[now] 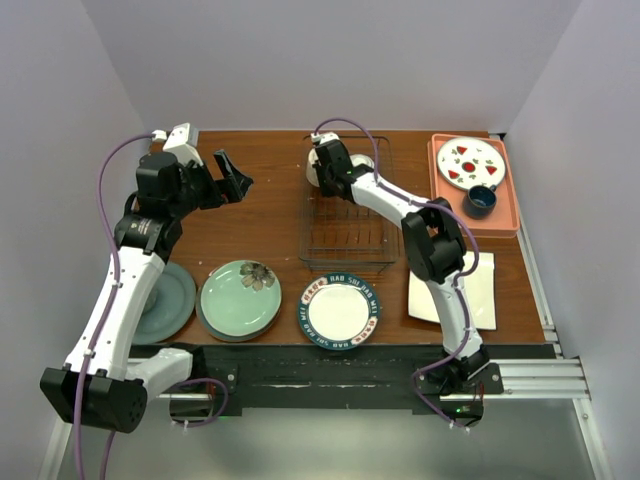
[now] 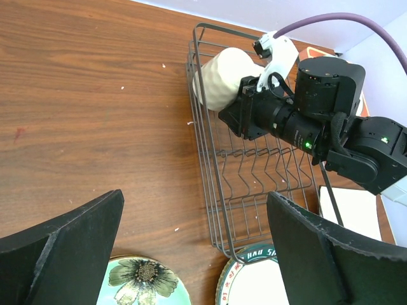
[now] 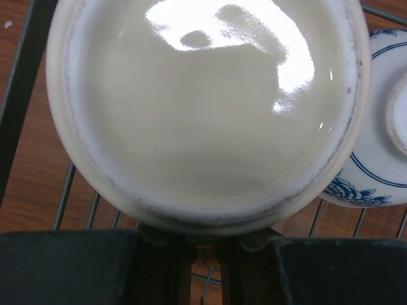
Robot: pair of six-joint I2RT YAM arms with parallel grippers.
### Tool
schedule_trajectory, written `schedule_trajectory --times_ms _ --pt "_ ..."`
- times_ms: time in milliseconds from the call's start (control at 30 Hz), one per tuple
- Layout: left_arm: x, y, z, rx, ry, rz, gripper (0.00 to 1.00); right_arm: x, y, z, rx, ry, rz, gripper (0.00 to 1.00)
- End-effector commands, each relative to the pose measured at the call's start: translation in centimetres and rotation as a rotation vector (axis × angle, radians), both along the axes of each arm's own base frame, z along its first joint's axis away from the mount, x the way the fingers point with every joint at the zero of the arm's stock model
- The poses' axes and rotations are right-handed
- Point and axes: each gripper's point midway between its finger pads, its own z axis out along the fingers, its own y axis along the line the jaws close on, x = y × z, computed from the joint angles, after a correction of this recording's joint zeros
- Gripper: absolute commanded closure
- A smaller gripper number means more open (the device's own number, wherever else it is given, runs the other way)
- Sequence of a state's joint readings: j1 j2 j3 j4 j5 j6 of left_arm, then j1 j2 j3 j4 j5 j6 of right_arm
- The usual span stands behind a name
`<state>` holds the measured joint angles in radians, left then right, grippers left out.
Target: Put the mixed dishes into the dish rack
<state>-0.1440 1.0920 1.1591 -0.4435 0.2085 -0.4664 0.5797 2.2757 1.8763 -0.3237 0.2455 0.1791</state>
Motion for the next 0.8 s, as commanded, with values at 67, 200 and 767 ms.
schedule_trajectory --times_ms 67,200,767 --pt "0.3 0.3 0.0 0.021 -0.015 -0.002 0.00 2.1 0.2 4.8 0.067 -0.106 -0.028 1.00" --pt "0.3 0.2 -0.2 0.016 -0.013 -0.001 0.00 2.2 -0.4 3.8 0.042 -0.082 -0.034 1.00" --pt "0.2 0.5 -0.8 0.022 0.002 0.010 0.00 2.8 -0.8 2.0 0.016 -0.024 -0.046 0.80"
